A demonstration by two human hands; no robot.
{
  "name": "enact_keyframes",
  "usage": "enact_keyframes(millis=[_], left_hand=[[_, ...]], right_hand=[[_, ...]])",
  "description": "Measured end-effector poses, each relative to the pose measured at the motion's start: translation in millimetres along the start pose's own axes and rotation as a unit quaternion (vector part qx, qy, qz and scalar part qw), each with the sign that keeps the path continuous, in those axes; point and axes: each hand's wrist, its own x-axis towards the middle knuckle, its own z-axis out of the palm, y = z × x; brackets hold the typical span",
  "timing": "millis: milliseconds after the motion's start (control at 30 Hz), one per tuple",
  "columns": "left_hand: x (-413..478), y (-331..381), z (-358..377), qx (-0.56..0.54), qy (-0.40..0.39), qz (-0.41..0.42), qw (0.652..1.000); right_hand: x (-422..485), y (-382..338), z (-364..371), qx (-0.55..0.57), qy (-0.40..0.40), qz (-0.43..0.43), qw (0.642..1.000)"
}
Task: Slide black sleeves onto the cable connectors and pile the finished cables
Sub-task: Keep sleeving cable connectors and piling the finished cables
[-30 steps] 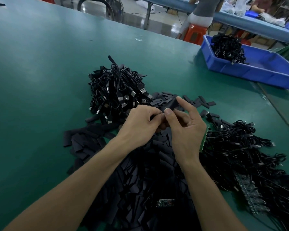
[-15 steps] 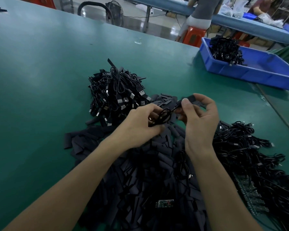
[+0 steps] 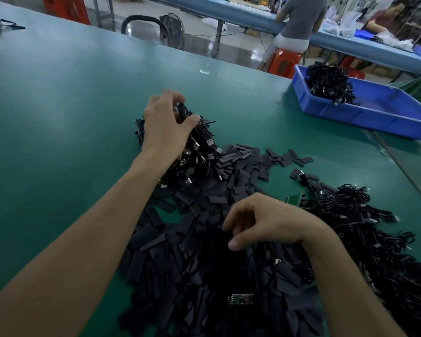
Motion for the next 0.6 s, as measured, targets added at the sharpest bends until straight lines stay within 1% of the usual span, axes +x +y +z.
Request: enact_keyframes(millis=[67, 133, 200, 267, 367, 400, 467, 533, 600], left_hand=[[2.8, -0.7, 5.2, 0.046, -0.019, 0.004, 0.999], [0.8, 2.1, 9.5, 0.079, -0.045, 0.012, 0.996], [-1.8, 3.4, 12.3, 0.104, -0.073, 0.01, 0.992], [-2.1, 2.1, 14.8, 0.152, -0.101, 0.009, 0.983], [-1.8, 0.6, 21.6, 0.241, -0.127, 0.021, 0.962], [-2.5, 0.0, 25.2, 0.252, -0.126, 0.022, 0.959], [-5.6, -1.6, 33.4, 0.242, -0.105, 0.024, 0.964], [-9.1, -4.4, 40.4, 0.22, -0.069, 0.034, 0.973], [-10.7, -6.4, 44.2, 0.204, -0.036, 0.049, 0.977]], right_hand=[[2.4, 1.1, 1.8, -0.064, 0.061, 0.029, 0.996], [0.4, 2.1, -0.5, -0.129, 0.127, 0.063, 0.981], [-5.0, 3.4, -5.4, -0.164, 0.159, 0.113, 0.967], [-12.0, 4.3, -10.7, -0.187, 0.167, 0.177, 0.952], [-18.5, 1.2, -12.6, -0.2, 0.138, 0.248, 0.938], [-18.6, -0.5, -10.9, -0.199, 0.124, 0.258, 0.937], [-16.3, -1.4, -5.8, -0.194, 0.104, 0.264, 0.939], [-12.8, 1.6, -1.0, -0.186, 0.117, 0.258, 0.941], [-10.8, 5.9, -0.2, -0.163, 0.153, 0.241, 0.944]])
